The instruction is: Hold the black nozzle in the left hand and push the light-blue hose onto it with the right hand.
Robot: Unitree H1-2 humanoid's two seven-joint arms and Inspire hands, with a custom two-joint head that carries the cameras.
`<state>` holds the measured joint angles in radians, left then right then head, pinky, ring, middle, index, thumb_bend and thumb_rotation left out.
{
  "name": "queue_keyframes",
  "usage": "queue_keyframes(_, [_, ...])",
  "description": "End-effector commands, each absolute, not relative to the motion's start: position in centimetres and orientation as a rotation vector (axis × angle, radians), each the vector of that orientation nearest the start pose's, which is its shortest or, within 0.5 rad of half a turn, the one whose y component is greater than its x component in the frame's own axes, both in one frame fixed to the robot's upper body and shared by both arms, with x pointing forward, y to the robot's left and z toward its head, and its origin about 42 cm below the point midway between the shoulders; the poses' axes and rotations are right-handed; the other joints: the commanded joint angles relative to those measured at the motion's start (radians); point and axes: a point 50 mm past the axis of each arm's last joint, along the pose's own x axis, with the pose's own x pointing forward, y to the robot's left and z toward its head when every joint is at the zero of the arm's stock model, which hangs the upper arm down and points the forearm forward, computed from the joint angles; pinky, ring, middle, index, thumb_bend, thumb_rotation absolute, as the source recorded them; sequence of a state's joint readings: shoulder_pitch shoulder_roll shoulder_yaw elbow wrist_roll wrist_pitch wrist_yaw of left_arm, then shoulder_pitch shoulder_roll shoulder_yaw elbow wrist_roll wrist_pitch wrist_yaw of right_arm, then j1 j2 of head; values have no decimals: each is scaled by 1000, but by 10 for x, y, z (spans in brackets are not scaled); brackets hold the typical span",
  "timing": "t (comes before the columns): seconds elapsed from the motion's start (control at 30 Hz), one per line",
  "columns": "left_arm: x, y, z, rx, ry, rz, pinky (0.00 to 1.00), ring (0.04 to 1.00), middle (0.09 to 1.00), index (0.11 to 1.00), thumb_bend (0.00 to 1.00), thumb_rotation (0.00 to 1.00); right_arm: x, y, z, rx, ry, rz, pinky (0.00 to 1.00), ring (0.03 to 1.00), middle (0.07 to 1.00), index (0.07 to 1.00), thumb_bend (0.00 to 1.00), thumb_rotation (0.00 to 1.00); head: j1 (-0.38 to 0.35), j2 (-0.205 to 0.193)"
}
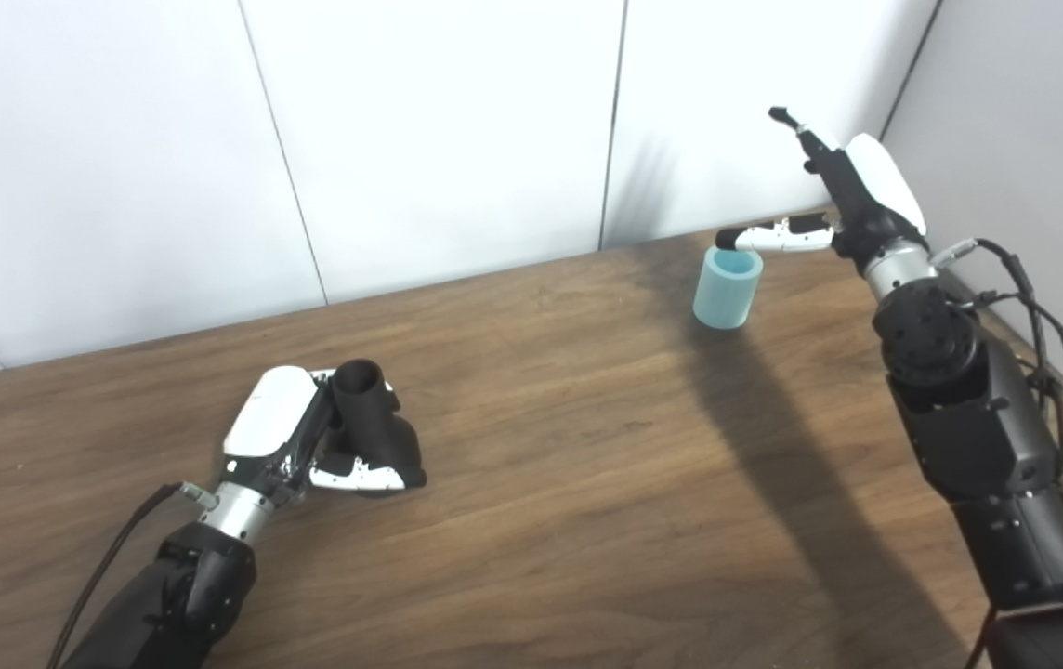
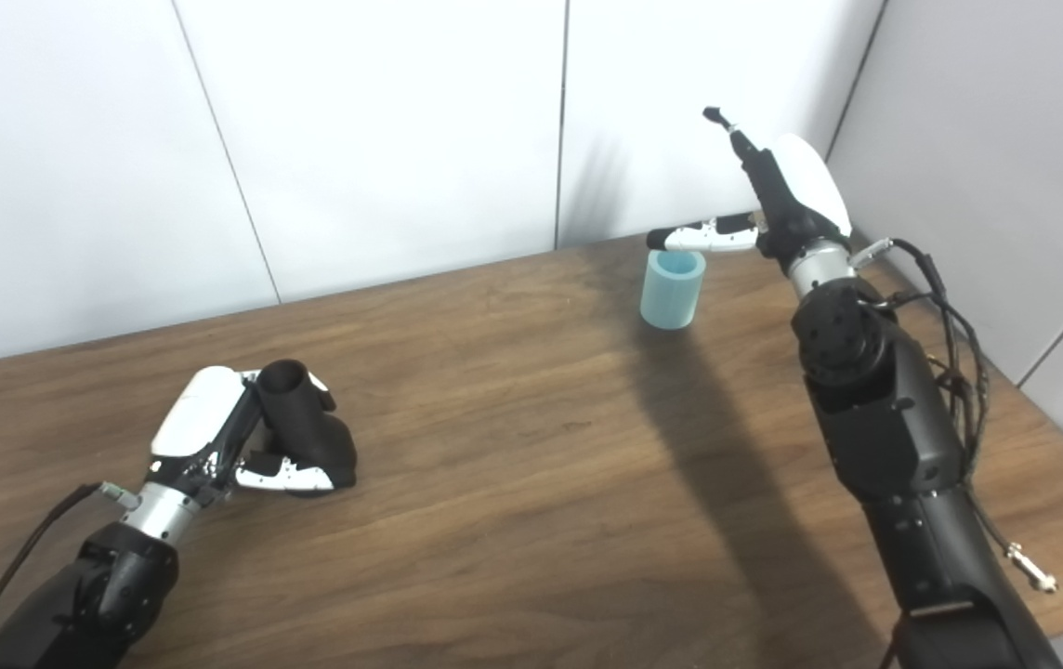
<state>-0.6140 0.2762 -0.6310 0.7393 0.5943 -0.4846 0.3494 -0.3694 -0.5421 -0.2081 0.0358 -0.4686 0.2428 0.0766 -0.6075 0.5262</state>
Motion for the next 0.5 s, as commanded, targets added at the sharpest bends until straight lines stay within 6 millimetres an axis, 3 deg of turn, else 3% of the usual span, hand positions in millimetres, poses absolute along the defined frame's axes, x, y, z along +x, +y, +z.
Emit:
queue_keyframes(0.0, [347,218,-5,1079,-151,-649,339,382,463,521,501,0,387,-437,314,-932,-144,-418,777,915,944,939,997,437,-1,1])
queue_keyframes(0.17, [348,218,-4,1082,-171,-649,324,376,460,521,501,0,393,-449,292,-905,-28,-401,802,923,945,946,973,429,-2,-3])
queue_keyframes(0.33, [346,220,-4,1077,-165,-656,326,379,461,523,501,0,399,-462,273,-765,30,-377,827,920,949,962,979,448,-5,-5])
queue_keyframes(0.47, [345,221,-5,1074,-160,-656,326,381,460,524,500,0,402,-467,257,-659,43,-343,840,934,973,990,940,400,-2,-4])
